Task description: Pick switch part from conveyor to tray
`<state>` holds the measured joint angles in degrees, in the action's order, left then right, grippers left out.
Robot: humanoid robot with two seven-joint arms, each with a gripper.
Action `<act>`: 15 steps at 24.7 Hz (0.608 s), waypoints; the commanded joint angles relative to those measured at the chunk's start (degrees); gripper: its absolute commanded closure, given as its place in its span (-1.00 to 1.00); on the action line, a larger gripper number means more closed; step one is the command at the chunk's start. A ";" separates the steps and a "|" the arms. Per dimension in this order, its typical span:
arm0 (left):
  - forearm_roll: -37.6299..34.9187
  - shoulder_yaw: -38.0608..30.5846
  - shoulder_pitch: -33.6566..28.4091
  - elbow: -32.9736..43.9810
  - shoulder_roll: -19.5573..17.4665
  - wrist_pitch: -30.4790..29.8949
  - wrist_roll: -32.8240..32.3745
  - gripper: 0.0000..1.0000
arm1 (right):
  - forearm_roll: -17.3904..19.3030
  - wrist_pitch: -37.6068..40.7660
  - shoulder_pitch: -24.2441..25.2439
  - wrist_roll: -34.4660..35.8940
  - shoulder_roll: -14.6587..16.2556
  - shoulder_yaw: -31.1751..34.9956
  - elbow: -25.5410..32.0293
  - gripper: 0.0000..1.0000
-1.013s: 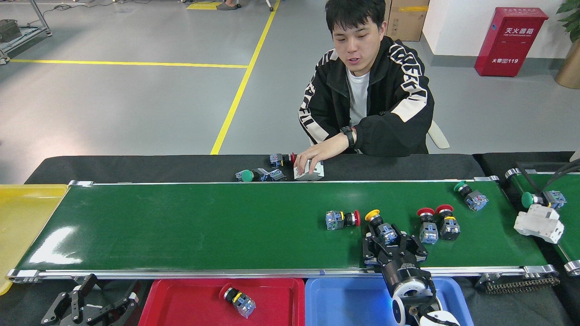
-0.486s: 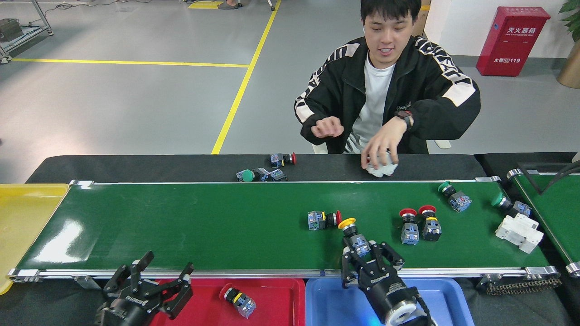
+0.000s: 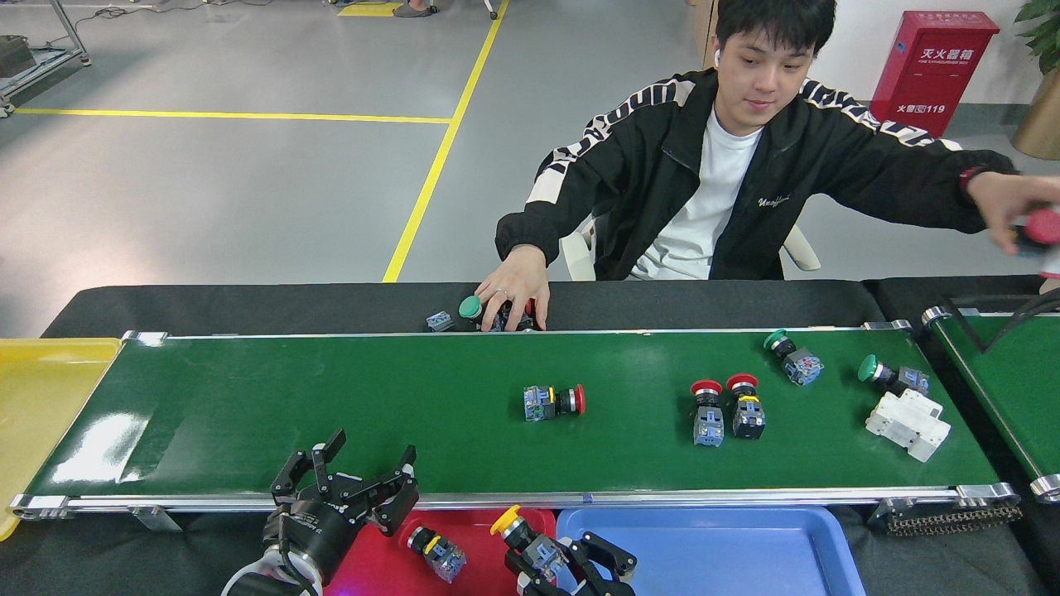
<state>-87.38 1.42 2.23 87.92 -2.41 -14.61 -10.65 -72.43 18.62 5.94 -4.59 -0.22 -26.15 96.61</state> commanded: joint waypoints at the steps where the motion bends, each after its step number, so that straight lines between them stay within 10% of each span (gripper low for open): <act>1: -0.16 -0.01 0.76 0.59 -0.05 0.19 0.19 -0.99 | 0.19 -1.66 -1.28 0.10 -0.40 0.92 0.60 -0.94; 10: -0.43 3.24 1.55 0.41 0.91 0.81 0.10 -0.99 | -0.08 -4.38 -3.12 0.10 -1.19 0.31 -2.22 -0.93; 12: -0.43 3.33 1.90 0.41 1.18 0.81 0.10 -0.99 | -0.17 -3.51 -3.04 0.54 -0.57 0.31 -2.22 -0.36; 14: -0.43 3.24 1.99 0.41 1.18 0.81 0.10 -0.99 | -0.17 -1.66 -3.48 0.98 0.66 0.40 -2.13 0.72; 15: -0.43 3.15 2.08 0.41 1.18 0.81 0.10 -0.99 | -0.25 -1.48 -3.48 1.51 1.01 0.40 -2.04 0.75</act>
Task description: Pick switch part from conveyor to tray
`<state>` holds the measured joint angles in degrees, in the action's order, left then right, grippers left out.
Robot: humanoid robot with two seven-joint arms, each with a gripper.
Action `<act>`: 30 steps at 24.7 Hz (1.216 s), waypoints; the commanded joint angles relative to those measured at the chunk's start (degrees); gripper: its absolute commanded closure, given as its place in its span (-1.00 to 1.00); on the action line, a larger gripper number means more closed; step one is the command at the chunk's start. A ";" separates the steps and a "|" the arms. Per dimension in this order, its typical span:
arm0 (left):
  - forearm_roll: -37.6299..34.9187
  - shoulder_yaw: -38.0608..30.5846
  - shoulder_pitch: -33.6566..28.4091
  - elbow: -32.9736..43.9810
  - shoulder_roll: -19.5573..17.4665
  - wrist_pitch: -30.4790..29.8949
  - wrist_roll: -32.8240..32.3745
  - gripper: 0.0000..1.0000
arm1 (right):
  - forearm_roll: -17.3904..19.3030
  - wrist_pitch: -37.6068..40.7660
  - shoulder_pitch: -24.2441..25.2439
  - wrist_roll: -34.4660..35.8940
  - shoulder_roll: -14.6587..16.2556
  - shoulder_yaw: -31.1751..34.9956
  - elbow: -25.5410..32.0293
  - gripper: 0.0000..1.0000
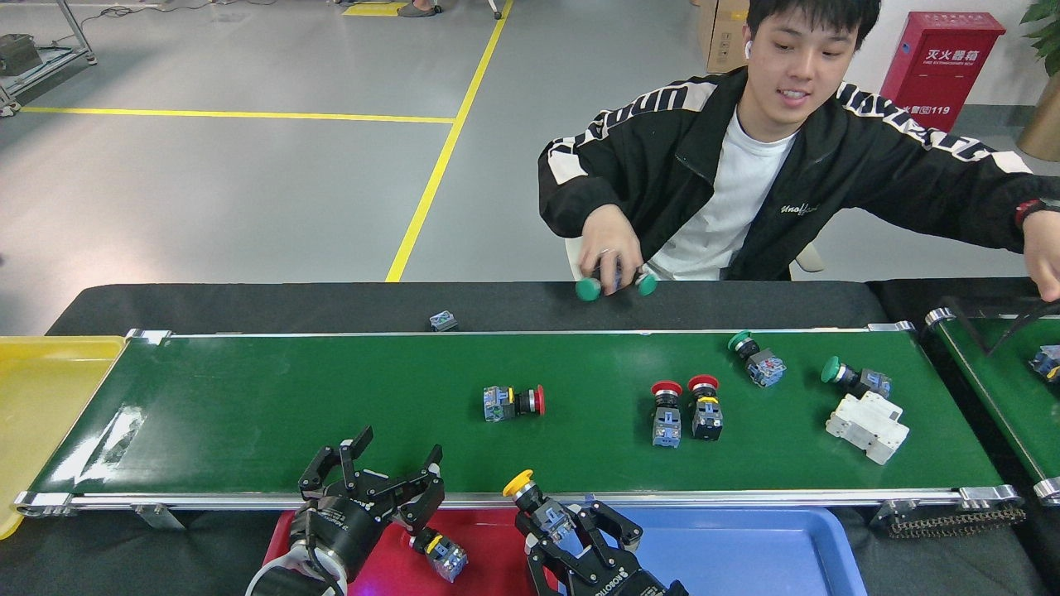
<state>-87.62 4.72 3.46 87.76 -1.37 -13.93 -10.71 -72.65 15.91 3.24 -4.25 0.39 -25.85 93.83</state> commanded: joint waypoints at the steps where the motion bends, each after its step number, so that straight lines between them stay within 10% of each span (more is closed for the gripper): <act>1: -0.18 -0.23 0.85 0.57 0.14 0.13 0.16 -0.99 | -0.04 1.32 -0.69 1.70 0.31 0.01 0.91 0.74; 2: -0.18 -0.15 0.85 0.57 0.14 0.04 0.16 -0.99 | -0.30 1.06 -0.78 1.70 -0.04 0.01 0.83 0.63; 3: -0.18 -0.23 0.85 0.57 0.14 0.04 0.16 -0.99 | -0.48 0.97 -0.78 1.70 -0.74 -0.08 0.83 0.15; 4: -0.18 -0.23 0.85 0.57 0.14 0.04 0.16 -0.99 | -0.74 0.88 -0.78 1.53 -2.15 -0.08 0.83 -0.74; 5: -0.18 -0.23 0.85 0.48 0.14 0.13 0.16 -0.99 | -0.74 1.32 -0.60 1.53 -2.85 0.01 0.83 -0.93; 14: -0.27 0.03 1.47 -0.14 0.14 0.31 0.16 -0.99 | -0.13 0.97 -1.22 1.70 -3.82 0.80 0.91 -0.95; 19: -4.49 1.35 6.12 -6.64 3.48 5.14 0.08 -0.99 | -0.13 0.71 -1.83 1.88 -4.08 14.95 0.83 -0.94; 30: -4.22 0.56 12.80 -16.48 3.65 7.52 0.52 -0.99 | -3.12 -20.92 7.66 10.49 -2.59 23.47 2.06 -0.97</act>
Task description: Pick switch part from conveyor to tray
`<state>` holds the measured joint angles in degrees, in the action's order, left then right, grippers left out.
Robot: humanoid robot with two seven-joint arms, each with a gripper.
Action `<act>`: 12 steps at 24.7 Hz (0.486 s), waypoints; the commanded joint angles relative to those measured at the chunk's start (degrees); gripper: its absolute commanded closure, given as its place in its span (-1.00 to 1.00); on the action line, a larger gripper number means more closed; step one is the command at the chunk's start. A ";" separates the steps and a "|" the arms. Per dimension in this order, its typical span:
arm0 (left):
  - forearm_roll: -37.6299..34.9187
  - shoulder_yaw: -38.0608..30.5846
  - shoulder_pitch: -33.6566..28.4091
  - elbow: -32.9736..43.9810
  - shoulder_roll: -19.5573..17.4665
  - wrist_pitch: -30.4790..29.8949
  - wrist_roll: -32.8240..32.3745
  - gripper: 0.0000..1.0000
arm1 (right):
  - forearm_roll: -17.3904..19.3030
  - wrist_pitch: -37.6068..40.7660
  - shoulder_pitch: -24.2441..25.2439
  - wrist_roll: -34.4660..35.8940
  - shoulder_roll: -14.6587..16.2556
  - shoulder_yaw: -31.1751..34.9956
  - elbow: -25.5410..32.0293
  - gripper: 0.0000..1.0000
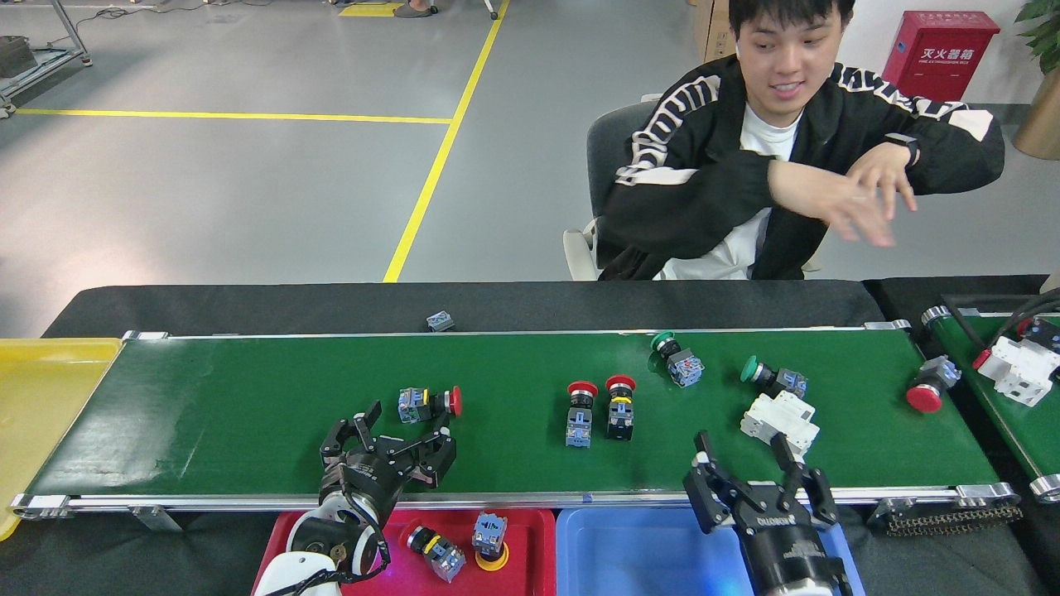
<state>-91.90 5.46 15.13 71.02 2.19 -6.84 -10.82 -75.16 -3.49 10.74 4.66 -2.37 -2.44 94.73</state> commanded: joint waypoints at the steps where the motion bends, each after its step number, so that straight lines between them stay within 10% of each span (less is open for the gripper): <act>1: 0.14 -0.18 1.39 -0.09 0.10 0.51 0.62 -0.99 | -1.22 -1.52 0.60 1.67 0.18 0.07 1.16 -0.97; 7: 0.23 -0.01 4.82 -4.57 0.19 3.32 0.80 -0.78 | -1.22 -1.78 -0.37 1.40 0.09 0.07 0.11 -0.97; 9: 0.75 -0.09 5.52 -5.45 -0.60 2.36 1.06 -0.47 | -1.31 -1.95 -3.79 0.70 0.09 0.07 -2.79 -0.97; 12: 2.69 -0.18 5.70 -5.54 -1.83 -2.39 1.68 0.54 | -1.57 -2.39 -10.03 -0.88 -0.26 -0.11 -8.86 -0.97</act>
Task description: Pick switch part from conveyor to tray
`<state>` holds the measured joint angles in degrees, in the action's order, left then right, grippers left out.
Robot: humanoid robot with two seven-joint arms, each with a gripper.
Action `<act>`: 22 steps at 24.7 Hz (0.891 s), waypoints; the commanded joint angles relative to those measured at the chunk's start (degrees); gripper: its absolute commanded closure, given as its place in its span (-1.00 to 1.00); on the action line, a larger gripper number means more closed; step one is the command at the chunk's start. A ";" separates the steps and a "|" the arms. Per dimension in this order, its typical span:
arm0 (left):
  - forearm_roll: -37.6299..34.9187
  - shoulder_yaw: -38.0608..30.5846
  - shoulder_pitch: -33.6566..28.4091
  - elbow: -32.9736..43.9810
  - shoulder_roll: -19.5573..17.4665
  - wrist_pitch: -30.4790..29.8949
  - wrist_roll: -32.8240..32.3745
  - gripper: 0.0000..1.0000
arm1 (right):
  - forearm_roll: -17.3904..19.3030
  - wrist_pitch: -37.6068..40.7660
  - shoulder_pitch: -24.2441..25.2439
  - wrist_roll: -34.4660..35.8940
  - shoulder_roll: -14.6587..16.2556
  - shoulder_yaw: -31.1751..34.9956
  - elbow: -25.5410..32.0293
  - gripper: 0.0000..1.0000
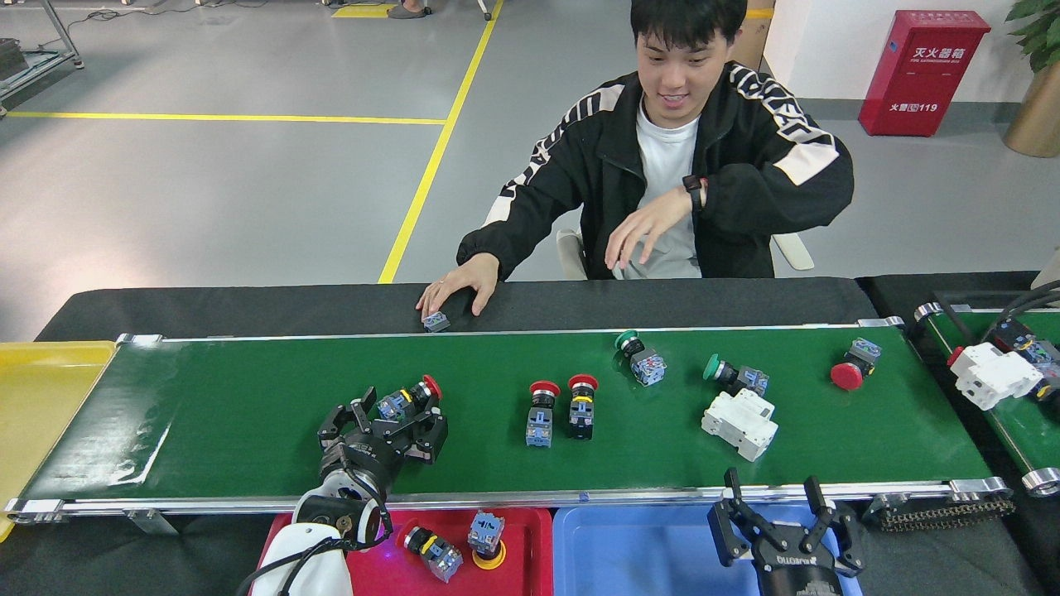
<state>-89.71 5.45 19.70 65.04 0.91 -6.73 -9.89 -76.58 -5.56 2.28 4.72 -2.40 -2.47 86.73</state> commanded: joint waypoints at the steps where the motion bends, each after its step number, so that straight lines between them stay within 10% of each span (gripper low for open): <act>1: 0.94 -0.18 0.87 0.53 -0.82 -3.55 0.75 0.78 | -0.15 -0.77 -2.98 -1.21 -0.32 -0.35 -2.44 -0.97; 10: 8.68 -6.42 -8.36 15.03 -6.44 -14.81 0.40 0.93 | -0.06 -3.41 -13.71 -1.21 -1.20 -4.65 -14.57 -0.97; 15: 12.11 -14.76 -23.03 29.09 -8.99 -34.66 0.49 0.88 | -0.06 -3.41 -16.35 -1.21 -1.82 -6.41 -18.96 -0.95; 22: 10.00 -15.91 -34.64 32.96 -9.70 -38.27 0.49 0.75 | 0.99 -0.34 -16.35 -1.73 -0.41 -10.19 -19.14 -0.10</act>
<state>-79.05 -10.30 -14.87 97.11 -8.26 -44.17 -9.56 -75.98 -8.16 -13.12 3.30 -3.23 -11.78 67.29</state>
